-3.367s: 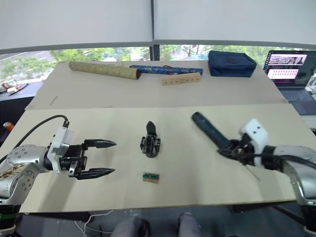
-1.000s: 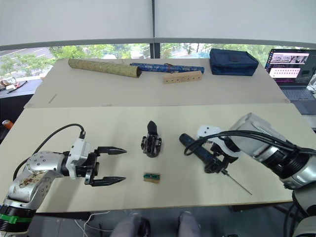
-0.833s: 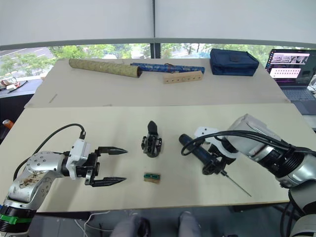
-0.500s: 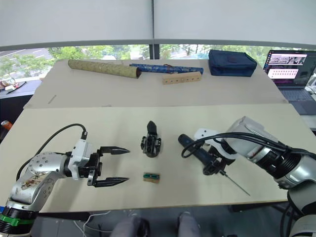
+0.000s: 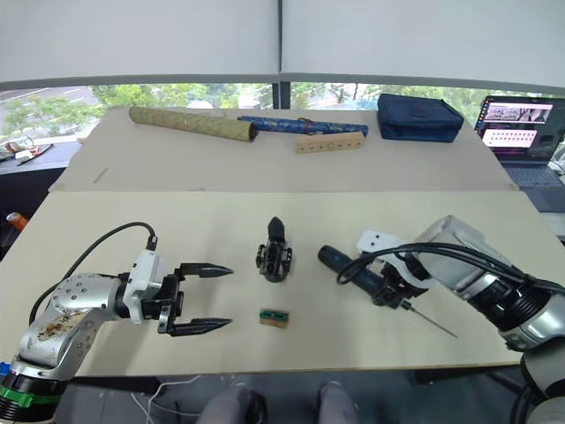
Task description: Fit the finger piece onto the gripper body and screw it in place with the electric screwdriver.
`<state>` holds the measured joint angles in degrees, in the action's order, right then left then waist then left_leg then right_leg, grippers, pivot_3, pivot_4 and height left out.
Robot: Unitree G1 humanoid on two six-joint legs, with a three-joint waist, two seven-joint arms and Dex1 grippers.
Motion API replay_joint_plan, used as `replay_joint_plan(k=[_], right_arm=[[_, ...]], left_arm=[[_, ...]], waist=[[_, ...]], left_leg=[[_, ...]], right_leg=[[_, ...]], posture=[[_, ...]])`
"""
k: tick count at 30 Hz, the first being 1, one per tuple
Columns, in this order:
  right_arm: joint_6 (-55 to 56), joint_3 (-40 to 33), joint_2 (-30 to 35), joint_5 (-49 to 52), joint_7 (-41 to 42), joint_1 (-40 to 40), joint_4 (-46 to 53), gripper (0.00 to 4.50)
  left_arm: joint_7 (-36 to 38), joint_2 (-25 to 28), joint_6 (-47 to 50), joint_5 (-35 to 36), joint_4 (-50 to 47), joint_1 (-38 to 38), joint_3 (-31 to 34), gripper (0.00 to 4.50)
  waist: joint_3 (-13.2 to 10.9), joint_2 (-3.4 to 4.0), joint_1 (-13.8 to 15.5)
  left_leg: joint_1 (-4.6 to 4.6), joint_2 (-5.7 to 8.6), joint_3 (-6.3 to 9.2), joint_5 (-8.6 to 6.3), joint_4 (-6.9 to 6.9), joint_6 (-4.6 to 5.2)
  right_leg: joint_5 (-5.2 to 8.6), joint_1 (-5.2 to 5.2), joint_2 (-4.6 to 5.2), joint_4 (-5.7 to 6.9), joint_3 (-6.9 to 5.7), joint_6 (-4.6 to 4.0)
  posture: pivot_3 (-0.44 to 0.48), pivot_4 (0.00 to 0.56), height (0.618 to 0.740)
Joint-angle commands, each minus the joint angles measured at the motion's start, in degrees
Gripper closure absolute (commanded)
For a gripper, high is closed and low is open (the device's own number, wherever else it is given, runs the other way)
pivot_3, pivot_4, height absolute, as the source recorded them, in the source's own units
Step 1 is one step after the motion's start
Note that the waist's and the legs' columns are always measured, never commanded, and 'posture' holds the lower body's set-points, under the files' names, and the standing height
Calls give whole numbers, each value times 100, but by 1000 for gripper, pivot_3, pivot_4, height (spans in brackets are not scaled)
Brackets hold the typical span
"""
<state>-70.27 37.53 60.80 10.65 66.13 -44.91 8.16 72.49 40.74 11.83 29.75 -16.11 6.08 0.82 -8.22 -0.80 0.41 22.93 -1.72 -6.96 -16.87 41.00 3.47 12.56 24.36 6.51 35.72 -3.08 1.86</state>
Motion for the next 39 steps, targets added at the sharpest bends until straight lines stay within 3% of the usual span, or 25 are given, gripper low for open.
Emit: replay_joint_plan(k=[1,9,11,15,20,28,31,39], right_arm=[[-126,-772,443,351,190,98,25,2572],[253,-2821,787,1020,39,748,184,2572],[475,-3925,676,1424,110,1205,262,2572],[480,-5856,12,2186,-163,1633,296,2572],[946,-7238,-1158,3101,-695,1606,666,2572],[1932,-7207,-2322,3690,-1340,2339,2124,2572],[2706,-7042,-2410,3608,-984,2716,2383,2572],[3345,-6721,-2498,4066,-873,3394,2963,2572]], left_arm=[[-26,6,-1,139,-97,38,95,0],[64,88,-34,165,112,73,210,0],[75,169,-16,208,189,56,347,0],[-21,293,130,219,443,-60,544,0],[-3,337,-21,128,755,-209,705,0],[318,403,-524,-39,1119,-415,740,0],[302,309,-726,-141,1247,-457,706,0],[596,284,-969,-392,1373,-540,290,0]], waist=[[-5,8,34],[-8,14,-25],[-8,13,-13],[-11,19,19],[-11,17,19],[-13,21,14],[-13,21,31],[-13,21,12]], left_leg=[[5,2,1,0,1,1],[27,-3,-4,4,-4,-6],[28,-6,-1,5,-7,-8],[29,-3,-4,6,-7,-7],[21,-3,-7,3,-7,-2],[21,-4,-8,6,-11,-8],[19,-1,-7,3,-8,-4],[-4,-2,-8,2,-12,-2]], right_leg=[[0,4,2,0,-1,0],[0,37,-7,5,3,0],[0,37,-10,5,1,0],[0,37,-10,7,6,1],[-2,29,-10,5,11,3],[-1,29,-12,7,10,3],[-2,26,-10,6,11,3],[-1,6,-12,4,10,3]], posture=[[0,150,740],[0,150,740],[0,150,740],[0,150,740],[0,150,740],[0,150,740],[0,150,740],[0,150,740]])
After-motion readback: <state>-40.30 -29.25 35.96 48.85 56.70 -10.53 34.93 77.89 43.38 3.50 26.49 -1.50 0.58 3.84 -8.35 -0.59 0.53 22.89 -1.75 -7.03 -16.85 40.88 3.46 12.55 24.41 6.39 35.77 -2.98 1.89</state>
